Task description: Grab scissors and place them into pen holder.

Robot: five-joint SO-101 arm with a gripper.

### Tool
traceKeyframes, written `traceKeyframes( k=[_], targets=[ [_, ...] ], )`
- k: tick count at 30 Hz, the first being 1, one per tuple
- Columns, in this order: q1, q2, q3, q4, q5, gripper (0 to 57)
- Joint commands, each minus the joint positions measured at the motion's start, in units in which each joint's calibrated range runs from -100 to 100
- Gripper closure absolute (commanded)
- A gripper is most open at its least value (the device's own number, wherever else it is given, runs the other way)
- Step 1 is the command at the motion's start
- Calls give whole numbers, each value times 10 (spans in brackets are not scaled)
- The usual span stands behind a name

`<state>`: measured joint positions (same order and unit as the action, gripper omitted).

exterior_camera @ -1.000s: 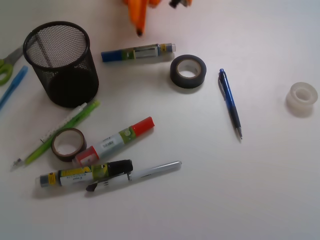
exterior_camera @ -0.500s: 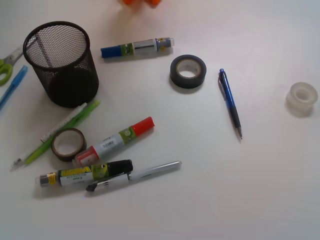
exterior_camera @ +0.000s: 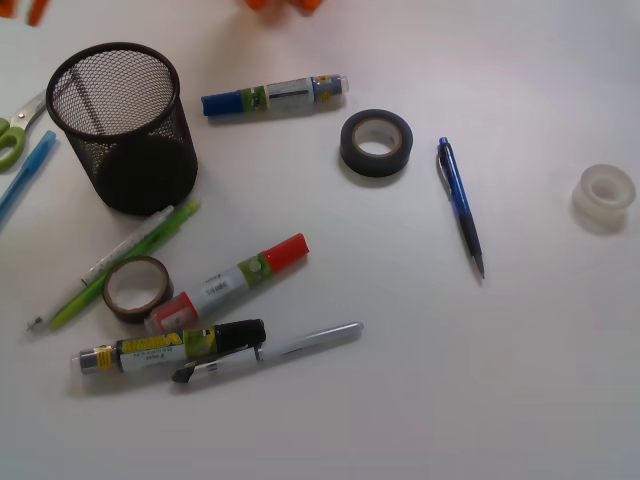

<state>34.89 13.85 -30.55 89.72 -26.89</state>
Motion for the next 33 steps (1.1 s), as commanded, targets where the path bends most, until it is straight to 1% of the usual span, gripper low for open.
traceKeyframes(
  k=[1,6,9,13,23,30,33],
  targets=[
    [1,94,-188,35,-15,260],
    [2,226,-237,77,-64,277],
    [2,281,-268,91,-74,294],
    [7,329,-317,88,-76,297],
    [26,407,-387,78,-81,350],
    [28,445,-401,29,-79,353],
    [22,446,-401,14,-79,369]
  ],
)
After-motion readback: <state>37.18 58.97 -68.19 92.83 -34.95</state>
